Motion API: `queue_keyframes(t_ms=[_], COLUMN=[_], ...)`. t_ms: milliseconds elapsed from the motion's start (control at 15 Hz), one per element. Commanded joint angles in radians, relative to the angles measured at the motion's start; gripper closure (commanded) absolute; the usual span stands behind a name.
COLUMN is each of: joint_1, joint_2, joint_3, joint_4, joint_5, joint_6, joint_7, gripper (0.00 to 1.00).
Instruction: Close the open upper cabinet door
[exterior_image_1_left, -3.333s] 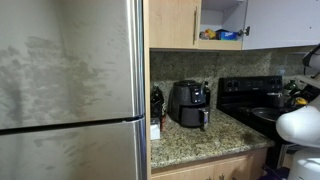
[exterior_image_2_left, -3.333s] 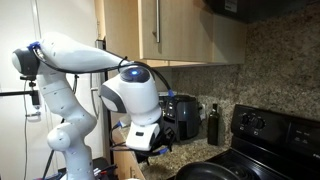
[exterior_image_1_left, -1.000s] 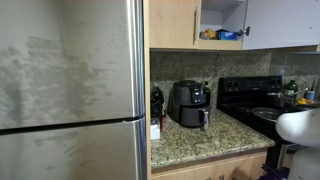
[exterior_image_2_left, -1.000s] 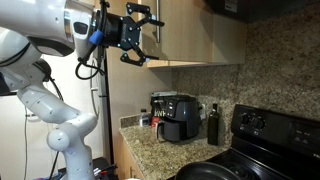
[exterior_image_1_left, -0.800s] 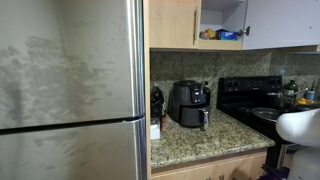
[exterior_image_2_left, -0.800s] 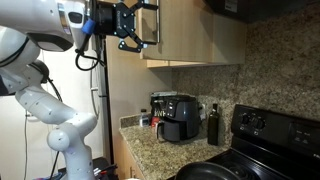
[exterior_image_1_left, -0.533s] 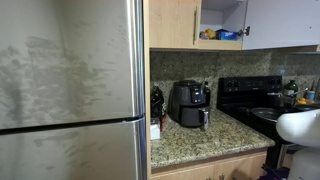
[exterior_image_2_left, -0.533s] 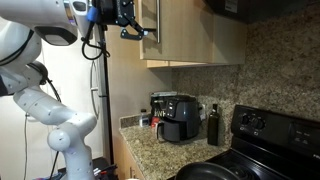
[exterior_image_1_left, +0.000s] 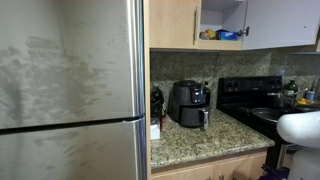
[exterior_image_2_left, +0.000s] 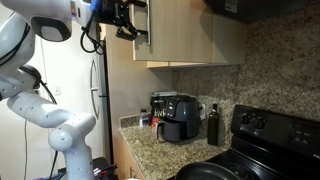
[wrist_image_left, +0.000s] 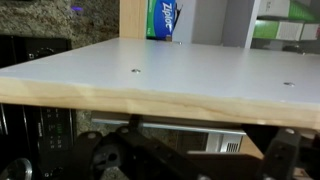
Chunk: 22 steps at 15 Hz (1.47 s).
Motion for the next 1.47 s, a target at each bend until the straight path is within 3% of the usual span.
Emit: queue_keyframes(t_ms=[0, 400, 600, 800, 867, 1200, 1400], joint_1=[0.038, 0.104, 0.16, 0.211, 0.209, 0.23, 0.25], joint_2=[-0.061, -0.182, -0.155, -0.107, -0.155, -0.129, -0.066], joint_3=[0.062, 0.14, 0.228, 0.254, 0.249, 0.254, 0.31], joint_4=[-0.091, -0.167, -0.147, -0.11, -0.148, -0.133, -0.118], joint_5=[-0.042, -0.082, -0.126, -0.243, -0.203, -0.242, -0.16], joint_6=[-0.062, -0.19, -0.242, -0.302, -0.241, -0.266, -0.171], joint_7=[-0.01, 0.003, 0.028, 0.018, 0.039, 0.037, 0.097], gripper=[0.0, 0.0, 0.0, 0.0, 0.0, 0.0, 0.0])
